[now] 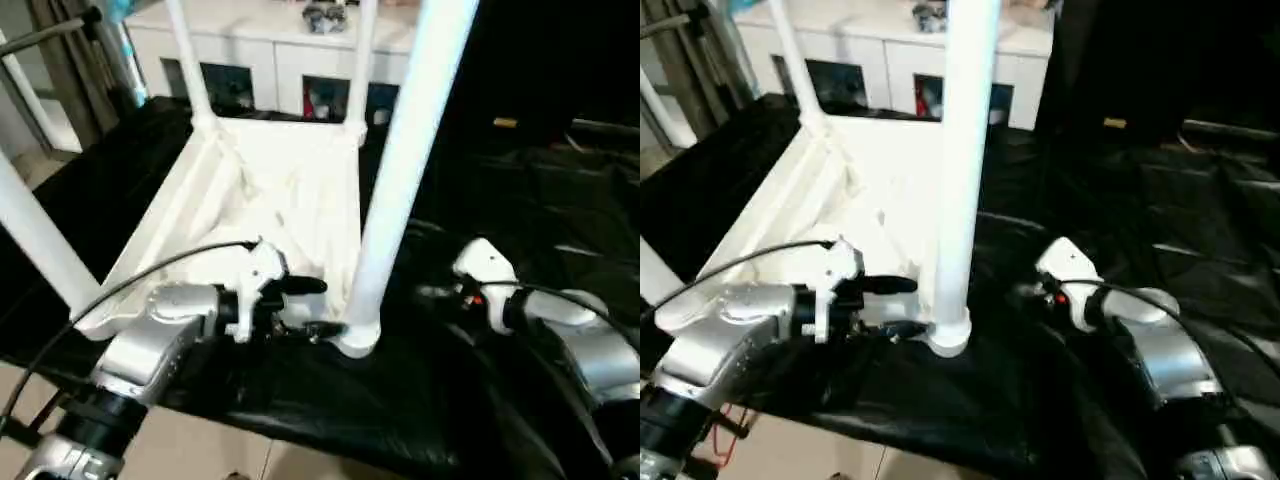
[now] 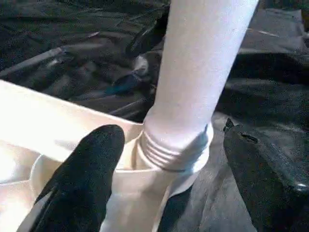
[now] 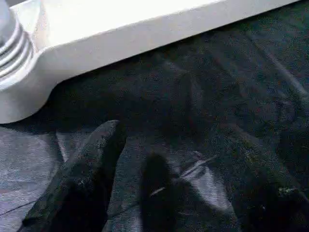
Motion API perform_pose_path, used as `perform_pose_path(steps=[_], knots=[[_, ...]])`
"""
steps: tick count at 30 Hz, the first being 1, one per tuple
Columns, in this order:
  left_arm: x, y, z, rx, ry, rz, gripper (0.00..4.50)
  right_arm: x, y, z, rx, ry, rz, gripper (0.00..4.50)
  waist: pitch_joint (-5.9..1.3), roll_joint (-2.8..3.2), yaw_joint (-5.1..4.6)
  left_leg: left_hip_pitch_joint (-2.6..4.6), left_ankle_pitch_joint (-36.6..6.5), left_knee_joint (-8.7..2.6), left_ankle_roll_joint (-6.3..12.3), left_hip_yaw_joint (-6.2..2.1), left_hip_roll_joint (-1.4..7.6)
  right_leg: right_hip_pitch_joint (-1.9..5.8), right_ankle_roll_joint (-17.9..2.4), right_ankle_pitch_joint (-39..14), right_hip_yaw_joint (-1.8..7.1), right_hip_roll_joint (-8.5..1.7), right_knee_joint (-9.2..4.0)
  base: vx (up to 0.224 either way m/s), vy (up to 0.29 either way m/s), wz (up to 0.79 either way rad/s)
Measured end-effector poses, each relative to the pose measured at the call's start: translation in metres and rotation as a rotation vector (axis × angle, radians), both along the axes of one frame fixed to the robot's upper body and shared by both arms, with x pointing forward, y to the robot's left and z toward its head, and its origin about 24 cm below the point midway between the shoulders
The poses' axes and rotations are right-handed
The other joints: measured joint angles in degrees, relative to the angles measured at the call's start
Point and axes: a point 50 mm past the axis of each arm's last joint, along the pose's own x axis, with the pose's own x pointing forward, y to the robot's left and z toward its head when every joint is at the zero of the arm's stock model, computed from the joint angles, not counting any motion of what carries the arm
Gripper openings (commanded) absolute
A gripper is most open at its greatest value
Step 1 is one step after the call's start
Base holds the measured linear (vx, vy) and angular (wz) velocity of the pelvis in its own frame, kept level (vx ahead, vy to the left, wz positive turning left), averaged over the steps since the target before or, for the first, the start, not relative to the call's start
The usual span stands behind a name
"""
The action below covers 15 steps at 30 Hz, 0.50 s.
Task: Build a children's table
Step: Rotate table base
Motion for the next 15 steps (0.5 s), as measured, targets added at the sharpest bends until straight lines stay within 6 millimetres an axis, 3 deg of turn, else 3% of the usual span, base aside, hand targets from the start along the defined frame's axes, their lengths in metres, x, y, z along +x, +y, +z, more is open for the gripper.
perform_pose_path(steps=[5, 8, 15], knots=[[0.005, 0.005, -0.003, 0.079, -0.019, -0.036, 3.46, -0.01, -0.004, 0.007, -0.021, 0.031, 0.082, 3.23, 0.05, 0.12, 0.31, -0.04, 0.0, -0.01, 0.0, -0.01, -0.02, -0.01, 0.01, -0.01, -0.01, 0.0, -0.03, 0.0, 0.0, 0.0], [0.011, 0.03, -0.014, 0.213, 0.01, -0.026, 3.24, -0.018, -0.011, 0.021, -0.045, 0.049, 0.165, 3.23, -0.01, 0.24, 0.46, 0.0, 0.0, -0.03, 0.01, -0.01, -0.01, 0.01, 0.02, -0.02, 0.0, 0.01, -0.04, 0.0, 0.0, 0.0], [0.012, 0.03, -0.014, 0.273, -0.017, -0.125, 2.66, -0.03, -0.008, 0.023, -0.043, 0.102, 0.248, 3.23, -0.08, 0.44, 0.98, 0.0, 0.0, -0.03, 0.01, -0.01, 0.0, 0.01, 0.01, -0.01, 0.0, -0.02, -0.05, 0.0, 0.0, 0.0]])
